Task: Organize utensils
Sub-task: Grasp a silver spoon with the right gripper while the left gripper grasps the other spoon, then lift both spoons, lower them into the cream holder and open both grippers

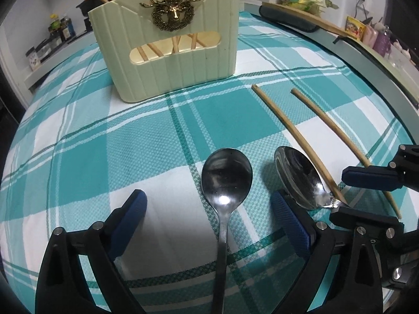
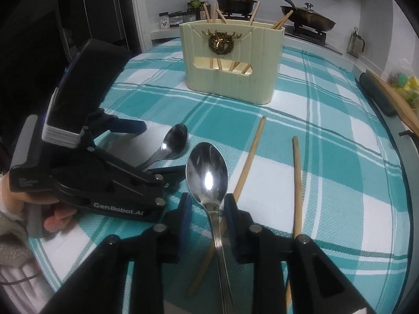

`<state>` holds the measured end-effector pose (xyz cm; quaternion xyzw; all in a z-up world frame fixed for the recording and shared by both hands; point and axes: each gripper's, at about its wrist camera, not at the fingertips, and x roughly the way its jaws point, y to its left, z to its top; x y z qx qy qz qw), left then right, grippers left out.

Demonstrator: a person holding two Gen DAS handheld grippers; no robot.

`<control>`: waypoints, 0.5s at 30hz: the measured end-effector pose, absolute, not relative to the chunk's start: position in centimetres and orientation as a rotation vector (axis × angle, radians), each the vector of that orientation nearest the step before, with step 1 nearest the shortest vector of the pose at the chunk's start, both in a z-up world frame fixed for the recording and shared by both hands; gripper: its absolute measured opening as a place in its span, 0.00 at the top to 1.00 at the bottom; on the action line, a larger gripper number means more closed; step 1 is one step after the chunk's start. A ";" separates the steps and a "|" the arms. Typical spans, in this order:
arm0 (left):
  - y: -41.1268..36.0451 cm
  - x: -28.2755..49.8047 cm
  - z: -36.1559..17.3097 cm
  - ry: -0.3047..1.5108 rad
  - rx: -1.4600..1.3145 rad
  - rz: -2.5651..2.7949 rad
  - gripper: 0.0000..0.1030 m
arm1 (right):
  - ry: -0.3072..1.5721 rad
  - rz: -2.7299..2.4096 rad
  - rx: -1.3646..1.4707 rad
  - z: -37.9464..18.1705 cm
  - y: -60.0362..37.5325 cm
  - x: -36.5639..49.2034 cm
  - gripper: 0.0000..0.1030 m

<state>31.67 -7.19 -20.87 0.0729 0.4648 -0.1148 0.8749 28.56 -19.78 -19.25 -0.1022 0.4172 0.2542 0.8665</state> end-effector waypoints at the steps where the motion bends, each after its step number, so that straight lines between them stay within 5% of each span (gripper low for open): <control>1: -7.1 31.6 -20.8 0.967 0.149 -0.248 0.11 | 0.877 0.536 -0.218 -19.3 -19.8 28.7 0.69; 11: -4.9 31.2 -20.2 0.941 0.138 -0.267 0.50 | 0.877 0.592 -0.302 -19.9 -18.3 30.0 0.66; 15: -4.1 30.8 -20.2 0.946 0.134 -0.274 0.52 | 0.880 0.601 -0.365 -20.3 -17.5 30.4 0.48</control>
